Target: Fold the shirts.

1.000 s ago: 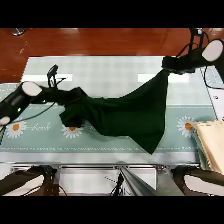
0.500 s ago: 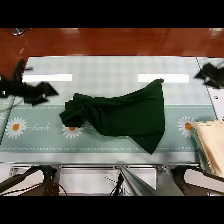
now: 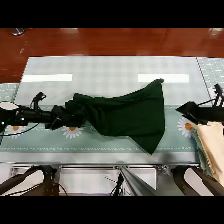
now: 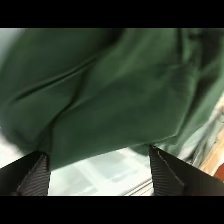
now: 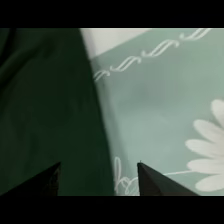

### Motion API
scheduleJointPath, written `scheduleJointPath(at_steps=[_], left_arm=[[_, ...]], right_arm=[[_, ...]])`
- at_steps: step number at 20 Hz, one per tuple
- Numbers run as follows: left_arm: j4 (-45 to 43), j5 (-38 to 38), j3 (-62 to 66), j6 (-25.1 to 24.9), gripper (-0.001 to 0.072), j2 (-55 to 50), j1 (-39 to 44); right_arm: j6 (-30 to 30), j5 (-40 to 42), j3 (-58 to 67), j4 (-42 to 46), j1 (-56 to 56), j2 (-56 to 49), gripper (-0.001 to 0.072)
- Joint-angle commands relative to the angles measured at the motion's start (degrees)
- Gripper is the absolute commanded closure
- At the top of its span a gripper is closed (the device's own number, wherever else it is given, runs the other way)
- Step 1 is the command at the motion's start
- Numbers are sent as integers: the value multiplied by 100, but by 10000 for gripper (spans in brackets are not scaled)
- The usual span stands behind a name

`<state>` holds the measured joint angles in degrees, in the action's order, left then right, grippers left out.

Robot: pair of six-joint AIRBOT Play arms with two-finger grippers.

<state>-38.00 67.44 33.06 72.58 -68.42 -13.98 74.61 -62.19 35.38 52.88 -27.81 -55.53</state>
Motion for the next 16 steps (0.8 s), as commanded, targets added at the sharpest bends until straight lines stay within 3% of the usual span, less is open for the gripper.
scheduleJointPath(at_steps=[1, 6, 16], left_arm=[[667, -798, -175, -186, 5, -2, 505], [1189, -1650, -175, -164, 6, -4, 831], [1244, -1759, 243, -140, 7, -2, 828]], right_arm=[[-227, -61, -348, -376, -17, 205, 146], [-227, -188, -348, -328, -17, 205, 146], [-225, -190, -348, -299, -17, 205, 146]])
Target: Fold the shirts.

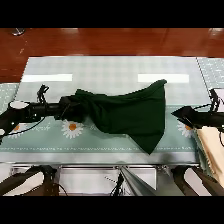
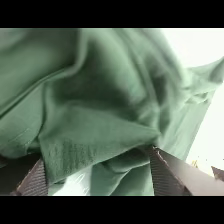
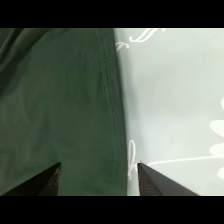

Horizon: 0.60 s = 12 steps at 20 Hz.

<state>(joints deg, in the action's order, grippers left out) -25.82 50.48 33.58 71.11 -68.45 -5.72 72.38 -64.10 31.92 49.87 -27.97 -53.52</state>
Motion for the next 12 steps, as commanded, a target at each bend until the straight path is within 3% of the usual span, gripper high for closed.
scheduleJointPath(at_steps=[1, 6, 7, 9, 12], left_arm=[[37, -140, 260, 9, 7, -2, 4], [37, -354, 319, 9, 8, -260, 186], [57, -358, 321, 7, 53, -361, 243], [68, -354, 321, 0, 672, -498, 264], [63, -302, 380, -87, 683, -496, 240]], right_arm=[[-4, 0, -2, 2, -2, 4, 146], [-4, 9, -2, 4, -2, -2, 146], [-4, 7, -2, 4, -2, -2, 146], [-2, -2, -4, 70, -2, -2, 146], [155, -70, -199, 518, -2, -2, 146]])
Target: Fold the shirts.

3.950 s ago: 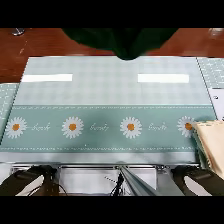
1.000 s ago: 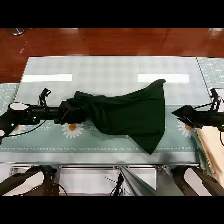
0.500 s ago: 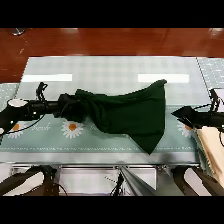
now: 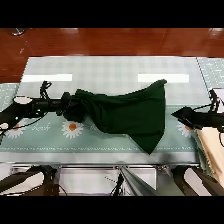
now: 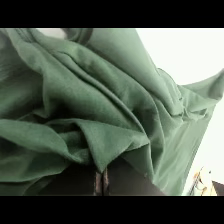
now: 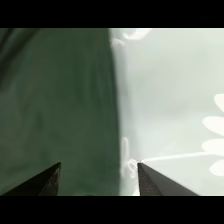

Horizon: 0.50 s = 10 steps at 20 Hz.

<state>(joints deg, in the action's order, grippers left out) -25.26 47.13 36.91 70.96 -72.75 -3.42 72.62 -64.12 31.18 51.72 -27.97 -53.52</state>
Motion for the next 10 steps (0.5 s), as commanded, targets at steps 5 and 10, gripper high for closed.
scheduleJointPath(at_steps=[5, 10], left_arm=[[7, 175, 212, -151, 683, -63, 11], [7, 175, 219, -151, 683, -63, 13]], right_arm=[[284, -236, -756, 258, 37, -2, 146], [391, -129, -785, 256, 844, -216, 146]])
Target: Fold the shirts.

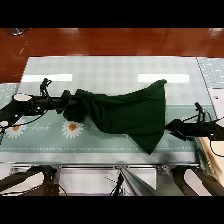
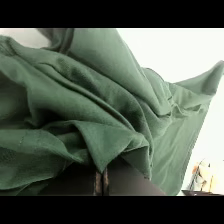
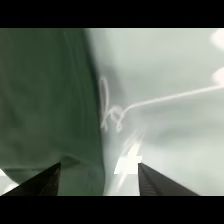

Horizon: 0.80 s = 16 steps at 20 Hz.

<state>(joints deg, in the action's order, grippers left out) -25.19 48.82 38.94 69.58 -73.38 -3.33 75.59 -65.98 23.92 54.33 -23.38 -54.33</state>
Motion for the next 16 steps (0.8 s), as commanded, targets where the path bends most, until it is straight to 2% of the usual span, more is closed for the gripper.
scheduleJointPath(at_steps=[1, 7, 8, 9, 10, 13, 16], left_arm=[[0, 11, 15, -13, 683, 0, 4], [2, 116, 63, -101, 683, 2, 2], [2, 153, 98, -146, 683, 4, 4], [2, 179, 157, -144, 684, 11, 2], [0, 216, 271, -146, 683, 26, -22], [39, 693, 1220, -142, 684, 195, -199], [39, 870, 2776, -24, 684, 592, -341]], right_arm=[[107, 157, -59, -83, 581, -271, 146], [17, 1067, 249, -1084, 1668, -931, 165], [22, 1143, 369, -1091, 1840, -1058, 229], [17, 1150, 518, -1093, 1991, -1215, 432], [-61, 1086, 726, -1069, 2105, -1362, 684], [-111, 428, 2090, -756, 2059, -1429, 689], [407, -271, 4857, -205, 1755, -1403, 690]])
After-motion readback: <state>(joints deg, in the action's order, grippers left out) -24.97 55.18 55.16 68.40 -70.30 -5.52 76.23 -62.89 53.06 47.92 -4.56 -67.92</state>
